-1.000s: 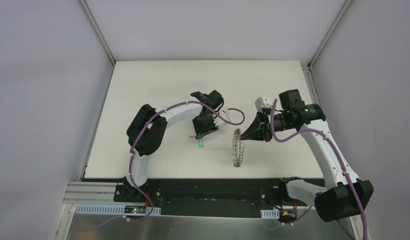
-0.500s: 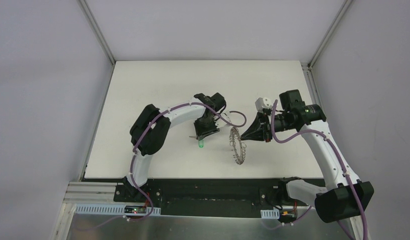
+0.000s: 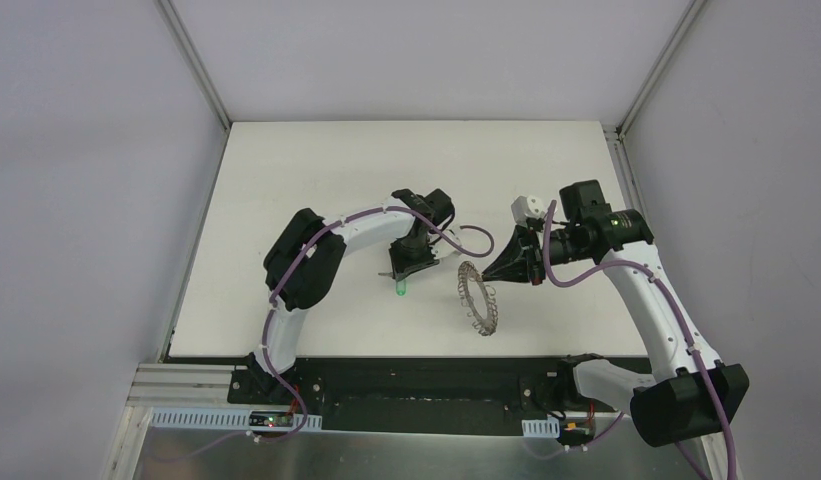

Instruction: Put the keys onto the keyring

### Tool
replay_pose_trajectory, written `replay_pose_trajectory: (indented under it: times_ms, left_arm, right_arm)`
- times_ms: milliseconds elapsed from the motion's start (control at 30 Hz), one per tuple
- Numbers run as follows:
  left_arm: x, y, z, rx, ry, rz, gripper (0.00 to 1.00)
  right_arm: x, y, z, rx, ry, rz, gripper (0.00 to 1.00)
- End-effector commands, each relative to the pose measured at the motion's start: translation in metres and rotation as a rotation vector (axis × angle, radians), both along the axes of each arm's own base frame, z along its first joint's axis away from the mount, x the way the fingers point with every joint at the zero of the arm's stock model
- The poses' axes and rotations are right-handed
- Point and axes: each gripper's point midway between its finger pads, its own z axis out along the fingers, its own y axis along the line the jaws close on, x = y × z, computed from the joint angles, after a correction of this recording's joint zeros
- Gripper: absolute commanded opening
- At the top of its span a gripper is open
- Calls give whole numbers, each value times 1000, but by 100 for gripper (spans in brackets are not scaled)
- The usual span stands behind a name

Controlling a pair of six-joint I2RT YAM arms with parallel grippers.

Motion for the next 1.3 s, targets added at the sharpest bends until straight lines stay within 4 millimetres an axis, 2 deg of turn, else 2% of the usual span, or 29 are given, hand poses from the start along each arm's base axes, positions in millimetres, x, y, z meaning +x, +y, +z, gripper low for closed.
replay_pose_trajectory:
  times_ms: [0, 467, 833, 967, 1267]
  left_arm:
    - [2, 2, 17, 0, -42, -11, 24]
    - [3, -3, 23, -26, -50, -14, 13]
    - [5, -3, 34, -49, -68, -10, 10]
    - [5, -3, 31, -52, -56, -10, 9]
    - [2, 1, 19, -26, -30, -18, 17]
  right_arm:
    - [-8, 2, 14, 64, -14, 20, 0]
    - [-6, 2, 13, 67, -12, 19, 0]
    - [-6, 2, 13, 66, -9, 19, 0]
    - [-6, 2, 13, 68, -11, 18, 0]
    - [-5, 2, 12, 67, -6, 16, 0]
